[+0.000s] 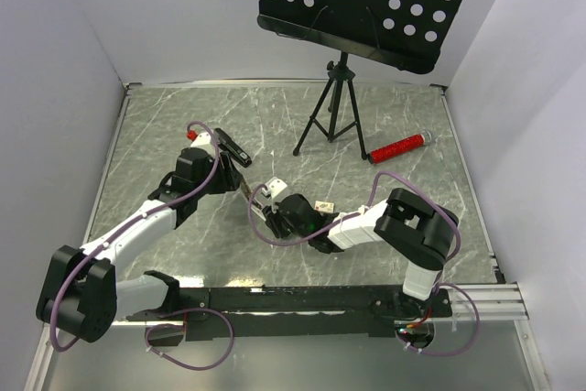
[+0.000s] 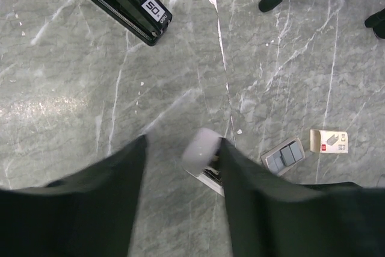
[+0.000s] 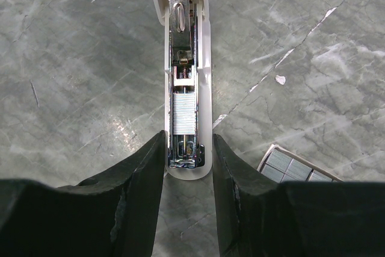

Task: Load the staples into the stapler

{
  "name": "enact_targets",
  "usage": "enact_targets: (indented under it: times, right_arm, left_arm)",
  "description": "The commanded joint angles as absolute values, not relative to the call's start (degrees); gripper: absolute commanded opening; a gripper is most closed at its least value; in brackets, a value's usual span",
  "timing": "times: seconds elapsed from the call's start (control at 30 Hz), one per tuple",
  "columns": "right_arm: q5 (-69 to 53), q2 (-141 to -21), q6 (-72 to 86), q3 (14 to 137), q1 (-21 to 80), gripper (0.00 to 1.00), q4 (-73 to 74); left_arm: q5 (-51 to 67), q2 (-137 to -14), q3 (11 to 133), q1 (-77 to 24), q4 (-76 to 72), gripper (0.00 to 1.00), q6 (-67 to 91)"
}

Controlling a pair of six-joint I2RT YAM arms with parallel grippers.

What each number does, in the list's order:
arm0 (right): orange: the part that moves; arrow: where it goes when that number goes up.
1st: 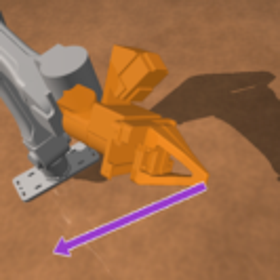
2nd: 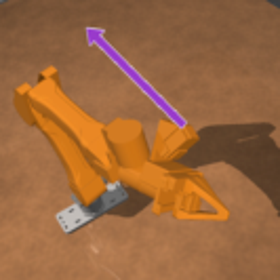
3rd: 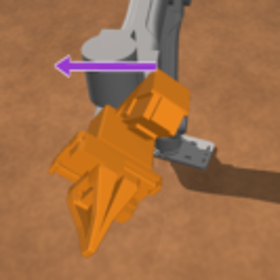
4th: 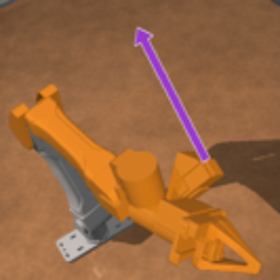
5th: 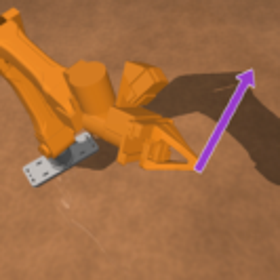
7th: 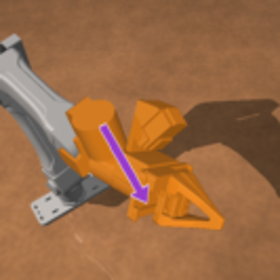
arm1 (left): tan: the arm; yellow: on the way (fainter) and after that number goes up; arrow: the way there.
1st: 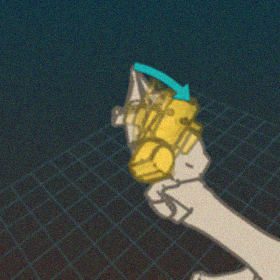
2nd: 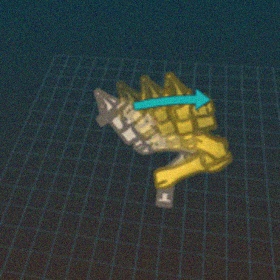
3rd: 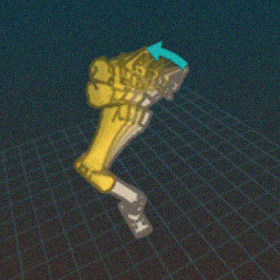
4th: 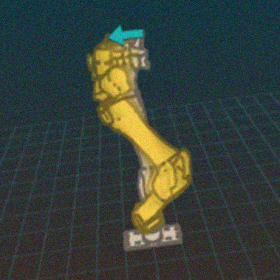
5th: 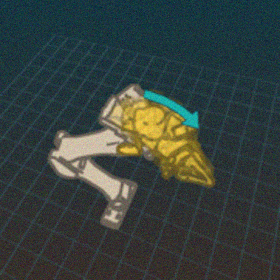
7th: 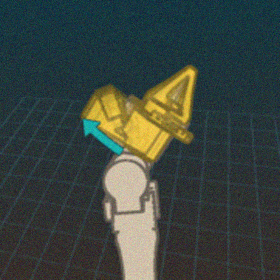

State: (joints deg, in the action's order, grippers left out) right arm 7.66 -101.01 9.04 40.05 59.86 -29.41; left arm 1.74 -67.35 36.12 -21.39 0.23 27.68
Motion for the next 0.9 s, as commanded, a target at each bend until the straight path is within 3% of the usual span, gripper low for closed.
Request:
enact_targets:
  times: [0.0, 0.17, 0.3, 0.37, 0.87]
  right_arm:
    - [3.34, -102.39, 9.14, 39.02, 61.08, 0.15, -26.37]
    - [3.87, -102.39, 9.23, 38.94, 61.08, 0.15, -26.54]
    - [3.96, -102.3, 9.58, 38.67, 61.0, 0.15, -26.98]
    - [3.95, -102.22, 9.67, 38.76, 61.08, 0.15, -27.16]
    - [3.43, -103.01, 10.55, 38.58, 61.0, 0.14, -29.18]
  left_arm:
    - [2.55, -68.46, 36.12, -21.18, -0.52, 0.49, 26.37]
    - [4.3, -70.48, 36.39, -21.36, -0.7, 0.34, 26.37]
    - [5.1, -70.75, 36.21, -22.23, -0.44, 0.33, 27.07]
    - [5.01, -70.32, 35.95, -23.2, -0.35, 0.27, 27.68]
    - [-1.84, -62.14, 30.77, -35.41, -0.61, 0.25, 33.57]
